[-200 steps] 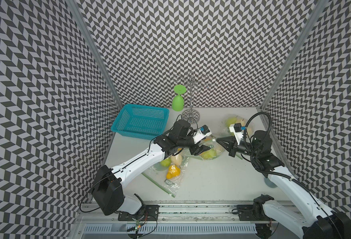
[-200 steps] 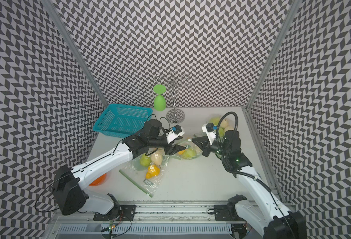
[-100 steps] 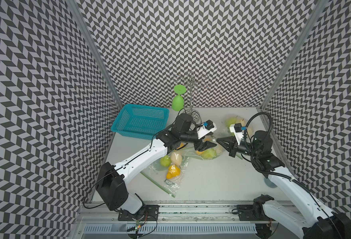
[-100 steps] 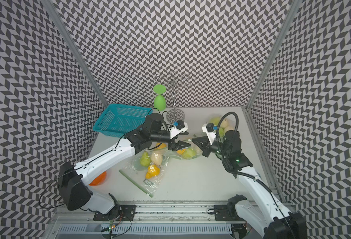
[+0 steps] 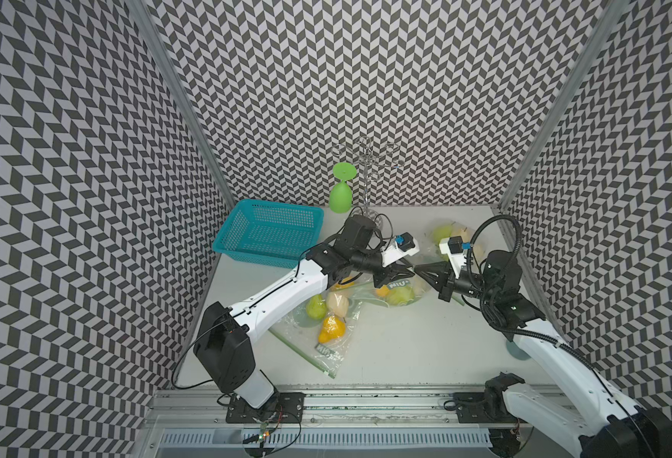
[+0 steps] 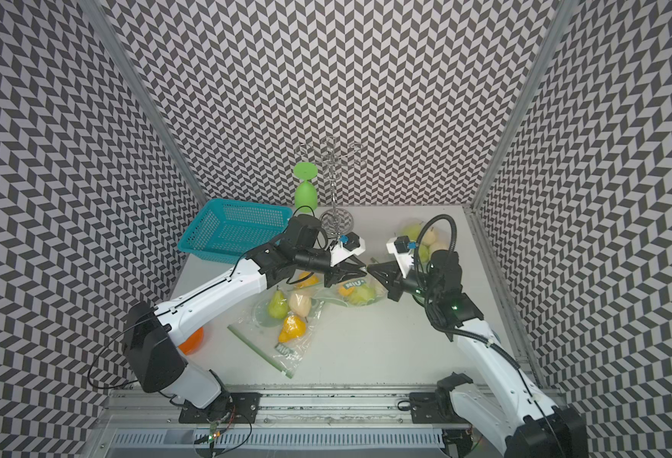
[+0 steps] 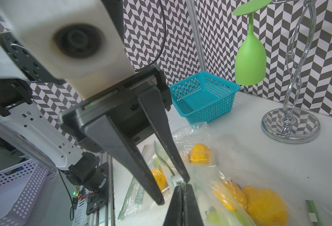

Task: Open the zip-top bag and take out the pear
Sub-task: Unzip the zipper on the zipper food storage bag.

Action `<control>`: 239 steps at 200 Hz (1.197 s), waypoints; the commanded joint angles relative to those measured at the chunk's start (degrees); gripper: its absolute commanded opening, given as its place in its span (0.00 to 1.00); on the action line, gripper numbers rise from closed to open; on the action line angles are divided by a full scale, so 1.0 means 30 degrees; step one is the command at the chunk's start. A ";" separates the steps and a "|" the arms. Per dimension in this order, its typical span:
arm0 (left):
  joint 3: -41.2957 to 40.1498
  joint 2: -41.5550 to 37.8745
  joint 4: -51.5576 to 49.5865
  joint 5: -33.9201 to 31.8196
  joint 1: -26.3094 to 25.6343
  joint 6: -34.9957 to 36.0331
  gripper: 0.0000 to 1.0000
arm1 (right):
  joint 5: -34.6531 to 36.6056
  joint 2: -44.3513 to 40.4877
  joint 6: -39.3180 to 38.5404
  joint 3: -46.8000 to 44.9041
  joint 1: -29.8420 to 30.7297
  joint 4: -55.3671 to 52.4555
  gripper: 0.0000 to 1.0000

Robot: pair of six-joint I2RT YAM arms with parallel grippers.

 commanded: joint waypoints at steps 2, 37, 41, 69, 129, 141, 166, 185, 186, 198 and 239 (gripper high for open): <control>0.0403 0.0103 -0.0474 0.0444 -0.0023 0.0238 0.18 | -0.0060 -0.0264 -0.0143 -0.0116 -0.0057 0.0768 0.00; 0.0459 0.0197 -0.0642 0.0576 -0.0031 0.0345 0.08 | -0.0005 -0.0293 -0.0110 -0.0147 -0.0057 0.0790 0.00; 0.0472 0.0204 -0.0689 0.0606 -0.0025 0.0341 0.07 | 0.0013 -0.0293 -0.0086 -0.0153 -0.0057 0.0776 0.00; 0.0425 0.0332 -0.0985 0.0673 0.0014 0.0493 0.03 | 0.0405 -0.0380 -0.0084 -0.0079 -0.0056 0.0672 0.00; -0.0365 -0.0052 -0.0709 -0.1688 0.0297 -0.0405 0.00 | 0.2674 -0.0821 0.0141 0.0094 -0.0267 0.0305 0.00; -0.0903 -0.0389 -0.0344 -0.2486 0.0544 -0.0794 0.00 | 0.3106 -0.0901 0.0351 0.0066 -0.0551 0.0340 0.00; -0.2598 -0.1470 0.0813 -0.3473 0.1792 -0.2024 0.00 | 0.4189 -0.1326 0.0885 0.0006 -0.1371 0.0456 0.00; -0.3824 -0.2445 0.1347 -0.4434 0.2878 -0.3052 0.00 | 0.5432 -0.1719 0.1362 -0.0148 -0.1973 0.0518 0.00; -0.3912 -0.2481 0.1374 -0.4517 0.2944 -0.3129 0.00 | 0.5528 -0.1739 0.1386 -0.0159 -0.1982 0.0528 0.00; -0.4766 -0.3275 0.1690 -0.5507 0.3616 -0.3738 0.00 | 0.6577 -0.1997 0.1690 -0.0226 -0.2279 0.0392 0.00; -0.7015 -0.5714 0.1972 -0.8728 0.5262 -0.5161 0.00 | 0.9647 -0.3313 0.2687 -0.0850 -0.2469 0.0539 0.00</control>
